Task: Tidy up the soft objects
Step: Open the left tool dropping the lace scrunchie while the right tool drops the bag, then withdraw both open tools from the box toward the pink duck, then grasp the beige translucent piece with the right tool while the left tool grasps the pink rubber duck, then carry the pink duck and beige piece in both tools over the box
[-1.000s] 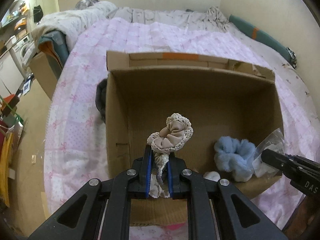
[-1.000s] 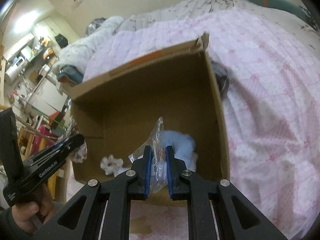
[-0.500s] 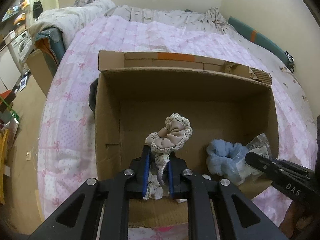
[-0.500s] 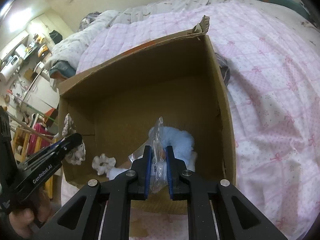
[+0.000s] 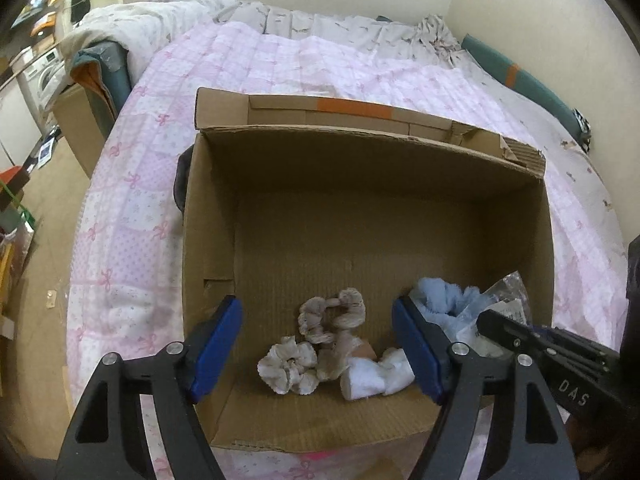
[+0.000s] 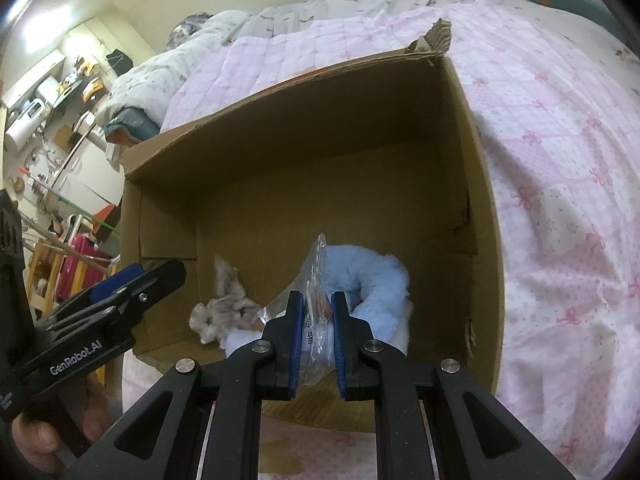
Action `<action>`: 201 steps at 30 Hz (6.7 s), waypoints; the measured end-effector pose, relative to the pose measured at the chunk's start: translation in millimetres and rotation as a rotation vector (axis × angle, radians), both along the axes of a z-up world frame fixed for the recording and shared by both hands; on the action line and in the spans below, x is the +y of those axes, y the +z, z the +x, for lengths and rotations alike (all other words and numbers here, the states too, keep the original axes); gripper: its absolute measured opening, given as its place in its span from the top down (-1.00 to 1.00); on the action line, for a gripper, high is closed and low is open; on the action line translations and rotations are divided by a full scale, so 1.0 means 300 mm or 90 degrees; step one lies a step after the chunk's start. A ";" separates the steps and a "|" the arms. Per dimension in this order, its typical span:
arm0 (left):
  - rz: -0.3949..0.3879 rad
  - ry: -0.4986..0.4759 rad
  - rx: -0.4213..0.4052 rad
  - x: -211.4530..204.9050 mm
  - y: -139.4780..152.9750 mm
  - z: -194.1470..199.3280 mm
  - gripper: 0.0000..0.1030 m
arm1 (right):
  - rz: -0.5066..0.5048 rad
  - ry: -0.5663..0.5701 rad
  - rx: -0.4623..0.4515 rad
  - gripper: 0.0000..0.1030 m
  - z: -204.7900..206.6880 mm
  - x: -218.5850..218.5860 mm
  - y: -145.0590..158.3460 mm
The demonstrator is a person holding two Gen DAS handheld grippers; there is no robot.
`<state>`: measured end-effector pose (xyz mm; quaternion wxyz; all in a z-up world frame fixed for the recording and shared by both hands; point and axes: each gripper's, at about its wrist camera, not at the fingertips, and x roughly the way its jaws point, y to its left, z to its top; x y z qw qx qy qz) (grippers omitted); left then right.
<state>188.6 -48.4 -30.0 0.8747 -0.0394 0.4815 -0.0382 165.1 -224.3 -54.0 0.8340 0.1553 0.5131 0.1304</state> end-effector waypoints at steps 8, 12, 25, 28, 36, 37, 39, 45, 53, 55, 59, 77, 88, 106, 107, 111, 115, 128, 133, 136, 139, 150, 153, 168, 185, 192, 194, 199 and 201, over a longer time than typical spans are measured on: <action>0.006 0.005 -0.007 0.006 0.010 -0.003 -0.45 | 0.026 -0.015 0.018 0.57 0.010 -0.008 -0.012; -0.002 0.001 -0.005 0.009 0.011 -0.001 -0.46 | 0.048 -0.048 0.003 -0.61 0.004 -0.027 0.007; -0.012 0.010 -0.007 0.029 0.019 -0.031 -0.45 | 0.024 -0.064 -0.015 -0.61 -0.011 -0.043 0.035; -0.022 0.016 -0.001 0.040 0.024 -0.044 -0.45 | 0.019 -0.076 -0.013 -0.61 -0.018 -0.054 0.035; -0.051 0.009 0.019 0.034 0.034 -0.079 -0.45 | -0.016 -0.080 -0.015 -0.61 -0.083 -0.065 0.055; -0.051 0.002 0.022 0.032 0.035 -0.080 -0.45 | -0.021 -0.079 -0.016 -0.61 -0.097 -0.066 0.061; -0.047 -0.012 0.026 0.030 0.037 -0.082 -0.46 | -0.026 -0.084 -0.014 -0.61 -0.122 -0.068 0.066; -0.047 -0.003 0.045 0.048 0.053 -0.115 -0.45 | -0.028 -0.116 0.012 -0.61 -0.198 -0.069 0.029; -0.046 -0.030 0.060 0.073 0.049 -0.172 -0.46 | -0.034 -0.109 0.015 -0.61 -0.273 -0.062 0.030; -0.045 -0.017 0.063 0.092 0.044 -0.187 -0.46 | -0.031 -0.110 0.017 -0.61 -0.283 -0.064 0.031; -0.048 0.007 0.064 0.133 0.047 -0.228 -0.46 | -0.021 -0.105 0.016 -0.61 -0.294 -0.067 0.033; 0.002 0.065 0.066 0.170 0.012 -0.395 -0.46 | 0.054 -0.099 0.079 -0.61 -0.279 -0.058 -0.017; 0.002 0.104 0.093 0.213 -0.035 -0.375 -0.46 | 0.072 -0.048 0.190 -0.61 -0.229 0.033 -0.166; 0.011 0.105 0.095 0.192 -0.052 -0.350 -0.46 | -0.160 0.219 0.189 0.67 -0.282 0.380 -0.270; 0.013 0.103 0.093 0.191 -0.051 -0.351 -0.46 | -0.155 0.219 0.187 0.84 -0.287 0.374 -0.264; 0.013 0.107 0.091 0.198 -0.056 -0.351 -0.45 | -0.111 0.211 0.178 0.85 -0.300 0.327 -0.223; 0.010 0.108 0.104 0.195 -0.081 -0.341 -0.45 | -0.059 0.156 0.156 0.85 -0.291 0.239 -0.155; -0.012 -0.027 0.148 0.009 -0.204 -0.265 -0.45 | 0.044 0.042 0.130 0.85 -0.208 0.095 -0.090; -0.005 -0.044 0.165 -0.045 -0.276 -0.205 -0.42 | 0.051 0.039 0.137 0.85 -0.223 0.081 -0.105; -0.009 -0.044 0.170 -0.047 -0.294 -0.180 0.12 | 0.046 0.037 0.140 0.85 -0.224 0.082 -0.120; -0.013 -0.033 0.177 -0.032 -0.297 -0.169 0.26 | 0.040 0.038 0.144 0.85 -0.226 0.082 -0.129; 0.018 0.008 0.191 0.066 -0.281 -0.246 0.26 | 0.035 0.052 0.136 0.85 -0.240 0.102 -0.114; 0.029 0.011 0.184 0.081 -0.264 -0.275 0.26 | 0.033 0.056 0.134 0.85 -0.249 0.104 -0.106; 0.033 -0.012 0.014 0.191 0.171 -0.382 0.26 | 0.070 0.067 0.031 0.85 -0.324 0.050 0.114; 0.050 -0.056 -0.062 0.019 0.153 -0.070 0.25 | 0.059 0.021 -0.052 0.85 -0.079 -0.031 0.188; 0.029 -0.062 -0.019 0.012 0.015 -0.045 0.25 | 0.035 0.016 -0.006 0.84 -0.064 -0.018 0.069; 0.019 -0.059 -0.018 0.011 0.007 -0.041 0.25 | 0.028 0.018 0.000 0.84 -0.053 -0.014 0.059; 0.016 -0.062 -0.019 0.002 0.011 -0.036 0.25 | 0.028 0.012 0.025 0.82 -0.045 -0.009 0.019; 0.009 -0.058 -0.019 0.006 0.017 -0.035 0.25 | 0.032 0.012 0.019 0.81 -0.039 -0.012 0.021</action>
